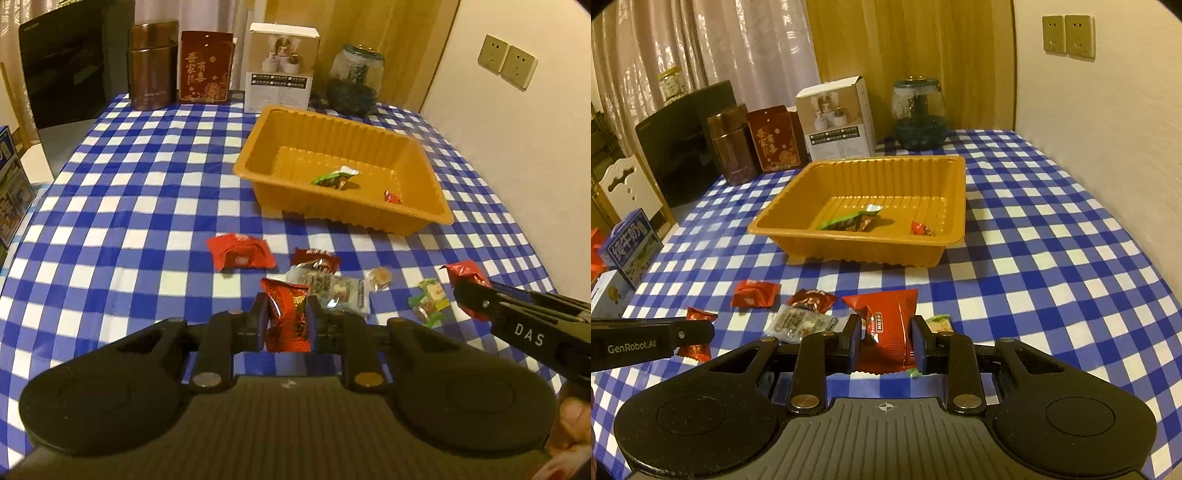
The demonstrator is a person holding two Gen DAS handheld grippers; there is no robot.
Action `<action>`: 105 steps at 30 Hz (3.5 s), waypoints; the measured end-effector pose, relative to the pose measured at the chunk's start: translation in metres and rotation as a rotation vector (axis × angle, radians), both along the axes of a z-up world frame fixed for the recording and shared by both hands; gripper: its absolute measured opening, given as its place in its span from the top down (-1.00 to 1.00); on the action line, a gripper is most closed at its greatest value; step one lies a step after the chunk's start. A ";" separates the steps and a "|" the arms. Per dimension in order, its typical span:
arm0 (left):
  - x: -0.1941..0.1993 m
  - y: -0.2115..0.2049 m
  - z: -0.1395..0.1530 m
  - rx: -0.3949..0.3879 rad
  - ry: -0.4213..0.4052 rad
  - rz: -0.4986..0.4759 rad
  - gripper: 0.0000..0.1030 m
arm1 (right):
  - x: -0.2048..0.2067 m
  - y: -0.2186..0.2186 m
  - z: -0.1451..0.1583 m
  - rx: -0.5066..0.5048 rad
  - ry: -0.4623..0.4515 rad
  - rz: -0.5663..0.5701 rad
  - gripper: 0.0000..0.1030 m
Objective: Organize snacks
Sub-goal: 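Carry the red snack and red candy over the orange tray with both grippers, then open both grippers to release the red snacks into the tray, then withdraw both grippers back toward the remaining snacks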
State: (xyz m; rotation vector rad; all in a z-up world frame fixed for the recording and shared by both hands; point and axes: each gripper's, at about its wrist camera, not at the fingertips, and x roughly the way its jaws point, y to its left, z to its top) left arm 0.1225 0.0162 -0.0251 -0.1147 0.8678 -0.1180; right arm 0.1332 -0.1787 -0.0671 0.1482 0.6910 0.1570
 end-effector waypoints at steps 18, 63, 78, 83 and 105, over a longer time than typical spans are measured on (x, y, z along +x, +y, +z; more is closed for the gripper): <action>0.107 -0.029 0.032 -0.021 -0.086 -0.098 0.63 | 0.109 -0.026 0.032 0.047 -0.025 0.006 0.43; 0.171 -0.025 0.004 0.009 -0.052 -0.103 0.31 | 0.182 -0.037 0.012 0.170 0.032 -0.017 0.43; 0.127 -0.021 0.001 0.004 -0.044 -0.087 0.16 | 0.137 -0.064 0.010 0.195 0.031 -0.090 -0.28; 0.102 -0.020 0.005 -0.001 -0.042 -0.078 0.11 | 0.106 -0.068 0.013 0.189 0.043 -0.115 -0.28; -0.015 0.002 0.011 -0.014 -0.019 -0.012 -0.05 | -0.012 -0.059 0.021 0.152 0.042 -0.116 -0.28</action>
